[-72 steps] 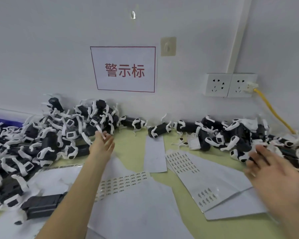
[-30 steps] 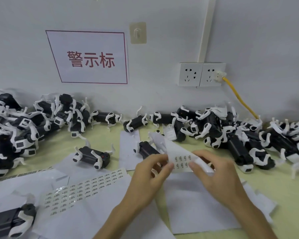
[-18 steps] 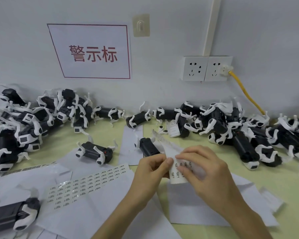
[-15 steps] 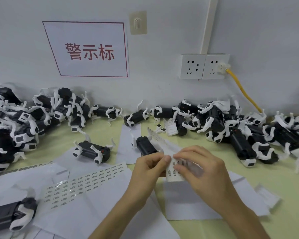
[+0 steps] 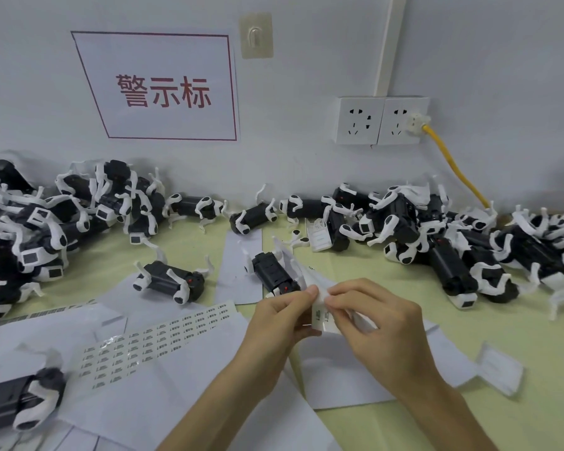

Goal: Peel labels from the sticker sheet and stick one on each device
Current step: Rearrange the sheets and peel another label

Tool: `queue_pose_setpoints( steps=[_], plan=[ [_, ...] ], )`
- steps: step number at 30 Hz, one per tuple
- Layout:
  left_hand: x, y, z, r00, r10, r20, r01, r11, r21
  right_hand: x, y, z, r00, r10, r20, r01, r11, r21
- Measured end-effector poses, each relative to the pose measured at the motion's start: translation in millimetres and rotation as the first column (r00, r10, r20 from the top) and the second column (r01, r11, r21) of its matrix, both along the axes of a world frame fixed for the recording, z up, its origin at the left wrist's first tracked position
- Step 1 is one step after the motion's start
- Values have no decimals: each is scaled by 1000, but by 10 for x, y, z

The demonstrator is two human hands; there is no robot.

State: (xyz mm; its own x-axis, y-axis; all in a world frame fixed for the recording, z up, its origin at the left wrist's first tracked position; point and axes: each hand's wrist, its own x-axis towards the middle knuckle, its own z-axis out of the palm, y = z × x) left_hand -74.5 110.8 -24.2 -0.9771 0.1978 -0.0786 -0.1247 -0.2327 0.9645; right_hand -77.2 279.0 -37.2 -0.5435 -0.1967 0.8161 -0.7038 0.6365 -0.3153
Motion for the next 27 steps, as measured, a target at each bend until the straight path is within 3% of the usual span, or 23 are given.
queue_pose_setpoints(
  steps=[7, 13, 17, 20, 22, 24, 27],
  plan=[
    [5, -9, 12, 1000, -5, 21, 6, 1000, -9, -28, -16, -24, 989, 54, 138, -41, 994, -97],
    [7, 4, -19, 1000, -5, 19, 6, 999, -54, -34, 12, -40, 998, 39, 50, -37, 998, -53],
    [-5, -7, -31, 999, -20, 42, 19, 1000, 18, -16, -19, -28, 998, 33, 49, -31, 999, -27],
    [-18, -18, -65, 998, 11, 58, -13, 1000, 23, 18, -54, 21, 957, 161, 241, -101, 965, -242],
    [-39, -24, -90, 993, 120, 10, -119, 991, -65, 33, -47, 91, 859, 338, 384, -119, 862, -493],
    [-57, -22, -119, 960, 261, -102, -276, 944, -179, 29, -20, 155, 757, 492, 431, -83, 726, -682],
    [-31, 9, -129, 863, 376, -338, -472, 837, -275, 4, 28, 190, 629, 643, 436, -12, 569, -822]
  ],
)
